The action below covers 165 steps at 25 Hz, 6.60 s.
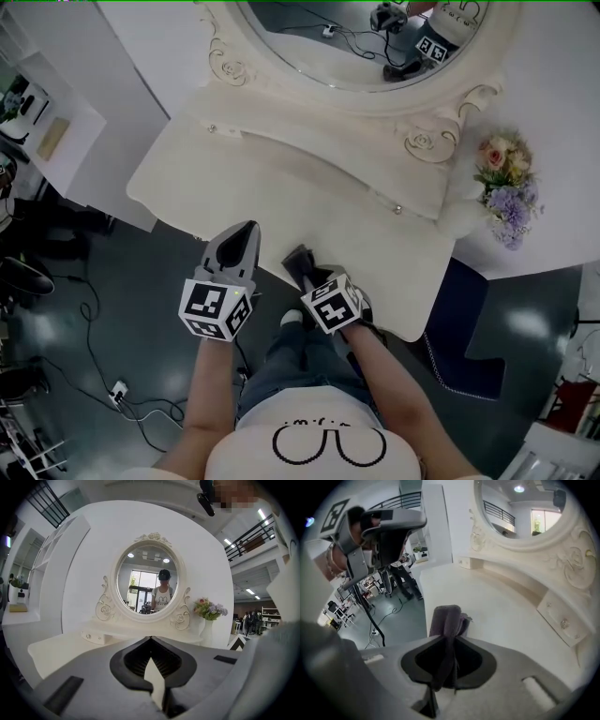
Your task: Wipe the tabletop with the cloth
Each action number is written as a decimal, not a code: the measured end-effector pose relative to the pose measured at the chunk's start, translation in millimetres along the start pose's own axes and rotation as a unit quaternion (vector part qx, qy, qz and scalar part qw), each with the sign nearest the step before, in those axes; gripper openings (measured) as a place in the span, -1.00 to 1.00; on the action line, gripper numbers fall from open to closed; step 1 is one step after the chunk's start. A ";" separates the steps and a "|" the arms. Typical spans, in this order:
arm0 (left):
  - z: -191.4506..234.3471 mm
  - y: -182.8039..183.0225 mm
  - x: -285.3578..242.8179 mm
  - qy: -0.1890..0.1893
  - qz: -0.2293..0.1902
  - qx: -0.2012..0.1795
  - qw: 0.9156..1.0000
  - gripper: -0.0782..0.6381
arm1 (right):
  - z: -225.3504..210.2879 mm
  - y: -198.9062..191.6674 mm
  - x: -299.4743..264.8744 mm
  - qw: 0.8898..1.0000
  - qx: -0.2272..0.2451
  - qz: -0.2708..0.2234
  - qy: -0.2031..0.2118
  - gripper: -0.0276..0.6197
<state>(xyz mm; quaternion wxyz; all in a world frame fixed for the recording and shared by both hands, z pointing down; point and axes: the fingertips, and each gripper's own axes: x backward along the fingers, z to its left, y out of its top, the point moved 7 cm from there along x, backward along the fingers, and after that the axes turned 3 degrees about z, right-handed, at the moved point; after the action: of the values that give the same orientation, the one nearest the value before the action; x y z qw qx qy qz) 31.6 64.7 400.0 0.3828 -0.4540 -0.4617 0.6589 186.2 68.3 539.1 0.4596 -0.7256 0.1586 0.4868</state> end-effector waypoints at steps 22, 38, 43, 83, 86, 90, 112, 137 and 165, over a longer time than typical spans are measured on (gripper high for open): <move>-60.2 65.3 -8.8 0.028 -0.090 -0.064 0.993 -0.79 | -153.1 -7.8 260.9 0.894 -0.134 -0.359 -0.234 -0.72; 4.1 71.6 -21.3 0.026 -0.084 -0.052 0.995 -0.79 | -145.7 10.2 156.5 0.928 -0.186 -0.266 -0.182 -0.72; 56.2 66.2 -21.7 0.024 -0.068 -0.042 0.997 -0.79 | -140.1 28.9 103.8 0.943 -0.203 -0.205 -0.167 -0.71; 250.4 31.5 18.9 0.042 -0.032 0.013 0.999 -0.79 | 25.8 198.2 -128.2 0.997 -0.061 -0.042 -0.024 -0.71; 249.8 32.3 16.0 0.021 -0.033 0.010 0.999 -0.79 | 55.9 197.2 -133.7 0.997 -0.054 -0.041 0.027 -0.71; 252.9 41.3 7.5 -0.011 -0.036 -0.002 0.999 -0.79 | 81.6 195.7 -134.6 0.997 -0.037 -0.046 0.045 -0.71; 207.2 72.6 2.9 -0.053 -0.068 -0.016 0.996 -0.79 | -35.8 183.8 173.6 0.843 -0.103 -0.440 -0.293 -0.70; 318.0 90.1 38.6 0.051 -0.066 -0.042 0.996 -0.79 | -46.1 259.7 -33.8 0.927 -0.125 -0.296 -0.192 -0.70; 497.2 67.8 36.6 0.024 -0.001 -0.025 0.999 -0.79 | -0.5 358.0 -225.1 0.967 -0.182 -0.076 -0.164 -0.70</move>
<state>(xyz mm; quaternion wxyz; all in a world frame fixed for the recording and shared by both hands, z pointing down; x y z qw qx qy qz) -458.2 -50.3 406.5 0.3835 -0.4786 -0.4689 0.6356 -163.3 -169.7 547.5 0.3753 -0.7169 -0.0657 0.5839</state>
